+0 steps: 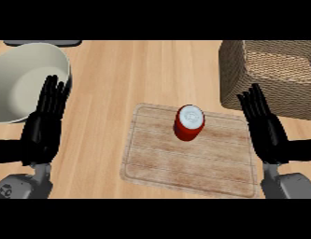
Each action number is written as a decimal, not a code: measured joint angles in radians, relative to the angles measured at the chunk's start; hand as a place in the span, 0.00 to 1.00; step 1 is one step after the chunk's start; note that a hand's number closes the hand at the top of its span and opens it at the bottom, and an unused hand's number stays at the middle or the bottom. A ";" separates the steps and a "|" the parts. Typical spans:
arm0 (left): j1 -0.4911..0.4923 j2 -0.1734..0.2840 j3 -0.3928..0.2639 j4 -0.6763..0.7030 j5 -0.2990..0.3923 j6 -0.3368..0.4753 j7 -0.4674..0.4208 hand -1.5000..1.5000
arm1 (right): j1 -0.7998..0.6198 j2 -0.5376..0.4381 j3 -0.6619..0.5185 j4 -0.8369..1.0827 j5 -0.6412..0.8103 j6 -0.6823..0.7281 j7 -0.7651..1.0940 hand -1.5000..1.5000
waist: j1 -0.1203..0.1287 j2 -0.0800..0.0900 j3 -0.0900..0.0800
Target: Pick the can from the cutting board and place it in the basket
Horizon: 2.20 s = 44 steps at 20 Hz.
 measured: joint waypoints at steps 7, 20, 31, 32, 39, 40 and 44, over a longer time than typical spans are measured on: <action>-0.038 0.104 0.008 0.064 -0.007 -0.077 0.114 0.50 | -0.247 -0.115 -0.072 0.002 -0.044 0.174 -0.007 1.00 | 0.024 -0.015 0.016; -0.084 0.172 0.024 0.130 0.026 -0.178 0.221 0.50 | -0.526 0.061 0.304 -0.073 0.482 0.017 0.184 0.00 | 0.014 -0.038 0.016; -0.058 0.196 0.057 0.137 0.040 -0.190 0.238 0.50 | -0.908 -0.124 0.299 -0.047 0.594 0.284 0.796 0.00 | -0.022 -0.060 0.007; -0.059 0.196 0.057 0.137 0.038 -0.189 0.238 0.50 | -0.943 -0.143 0.287 -0.035 0.587 0.322 0.845 0.00 | -0.023 -0.058 0.008; -0.059 0.195 0.069 0.129 0.045 -0.207 0.238 0.50 | -1.080 -0.229 0.191 0.063 0.384 0.624 1.038 0.00 | -0.015 -0.043 0.013; -0.058 0.194 0.069 0.128 0.045 -0.209 0.239 0.50 | -1.091 -0.237 0.175 0.076 0.349 0.654 1.047 0.00 | -0.015 -0.042 0.014; -0.057 0.189 0.075 0.130 0.037 -0.207 0.244 0.50 | -1.088 -0.280 0.119 0.059 0.210 0.721 1.075 0.00 | -0.022 -0.042 0.016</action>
